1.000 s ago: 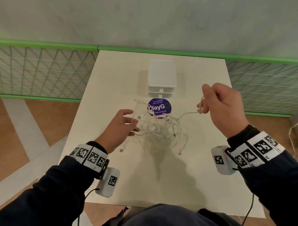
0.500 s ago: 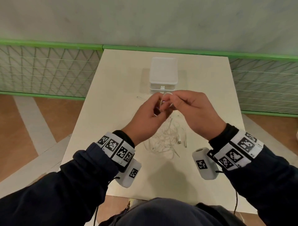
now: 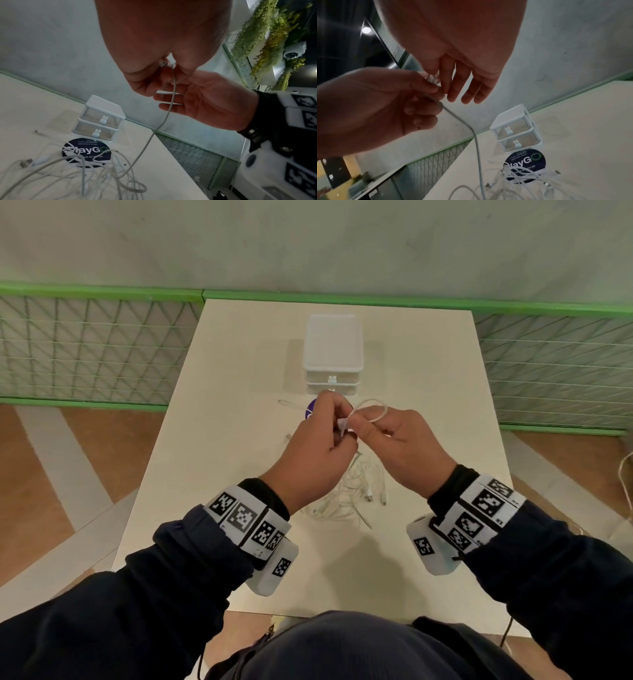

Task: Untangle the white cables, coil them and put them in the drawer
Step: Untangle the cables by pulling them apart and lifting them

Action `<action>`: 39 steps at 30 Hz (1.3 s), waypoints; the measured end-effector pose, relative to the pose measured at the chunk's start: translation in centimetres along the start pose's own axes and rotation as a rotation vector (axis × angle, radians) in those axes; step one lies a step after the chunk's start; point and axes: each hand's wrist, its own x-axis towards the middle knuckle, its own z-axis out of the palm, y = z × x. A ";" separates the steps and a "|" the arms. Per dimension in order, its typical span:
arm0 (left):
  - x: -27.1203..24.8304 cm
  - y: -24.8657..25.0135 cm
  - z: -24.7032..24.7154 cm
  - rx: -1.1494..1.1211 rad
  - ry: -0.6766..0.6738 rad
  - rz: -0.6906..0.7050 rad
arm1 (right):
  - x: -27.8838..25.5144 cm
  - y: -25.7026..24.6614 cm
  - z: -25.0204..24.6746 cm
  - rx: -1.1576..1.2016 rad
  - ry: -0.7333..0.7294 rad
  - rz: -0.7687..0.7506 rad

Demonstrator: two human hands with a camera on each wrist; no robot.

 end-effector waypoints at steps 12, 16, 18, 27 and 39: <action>-1.3 -6.0 -2.9 0.212 0.036 -0.280 | 0.4 3.5 -1.2 0.273 -0.129 0.657; -2.3 -6.6 -2.6 0.198 -0.046 -0.360 | -0.4 8.7 -0.2 -0.460 -0.240 0.573; -2.8 -7.0 -2.2 0.201 -0.105 -0.392 | -0.9 11.2 0.1 -0.626 -0.260 0.620; -5.9 -10.3 -6.1 0.243 -0.072 -0.525 | -2.2 15.8 2.5 -0.521 -0.173 0.656; -7.6 -11.1 -8.3 0.222 -0.007 -0.537 | -1.6 13.0 2.5 -0.116 -0.015 0.796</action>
